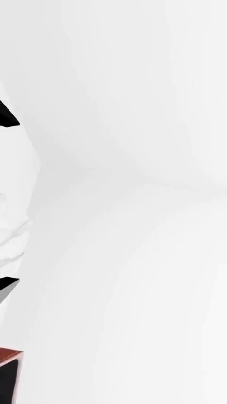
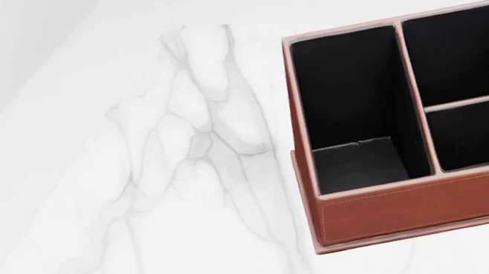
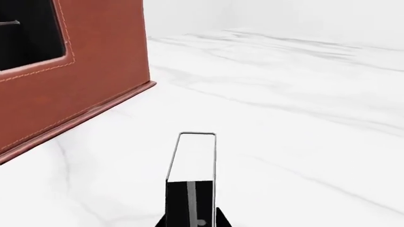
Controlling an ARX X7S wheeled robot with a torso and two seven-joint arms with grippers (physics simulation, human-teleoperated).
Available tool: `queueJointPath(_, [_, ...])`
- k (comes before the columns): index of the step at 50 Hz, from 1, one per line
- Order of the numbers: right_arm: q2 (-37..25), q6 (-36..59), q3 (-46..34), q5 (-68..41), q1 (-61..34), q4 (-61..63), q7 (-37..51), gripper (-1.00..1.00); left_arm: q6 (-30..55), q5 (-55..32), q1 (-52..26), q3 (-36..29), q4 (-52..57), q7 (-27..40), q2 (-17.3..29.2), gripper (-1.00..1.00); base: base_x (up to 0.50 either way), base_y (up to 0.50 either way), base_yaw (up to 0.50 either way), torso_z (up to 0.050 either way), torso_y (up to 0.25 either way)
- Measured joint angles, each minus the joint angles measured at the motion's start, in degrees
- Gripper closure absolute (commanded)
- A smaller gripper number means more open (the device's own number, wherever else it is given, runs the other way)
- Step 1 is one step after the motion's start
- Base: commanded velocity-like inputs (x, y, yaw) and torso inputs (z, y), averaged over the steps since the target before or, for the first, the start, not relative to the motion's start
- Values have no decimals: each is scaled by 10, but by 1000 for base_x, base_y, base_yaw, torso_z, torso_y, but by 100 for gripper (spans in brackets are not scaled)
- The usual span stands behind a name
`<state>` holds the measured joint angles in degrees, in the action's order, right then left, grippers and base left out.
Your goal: Pick up the book and place it in the left compartment of the caddy.
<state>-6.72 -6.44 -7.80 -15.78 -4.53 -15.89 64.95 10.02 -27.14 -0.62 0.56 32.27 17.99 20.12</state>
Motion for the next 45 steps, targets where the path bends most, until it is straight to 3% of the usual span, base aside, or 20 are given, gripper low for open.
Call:
queueJointPath(22, [-69,72,-37,49,61,219,14,100,-5,3,1,-8,-6,-1,3,-100,0,0,0,0,1])
queueJointPath(45, [-188,243,-77,1,27,471,-88,100,-7,0,0,-7,-7,3,7,-100,0,0,0,0,1])
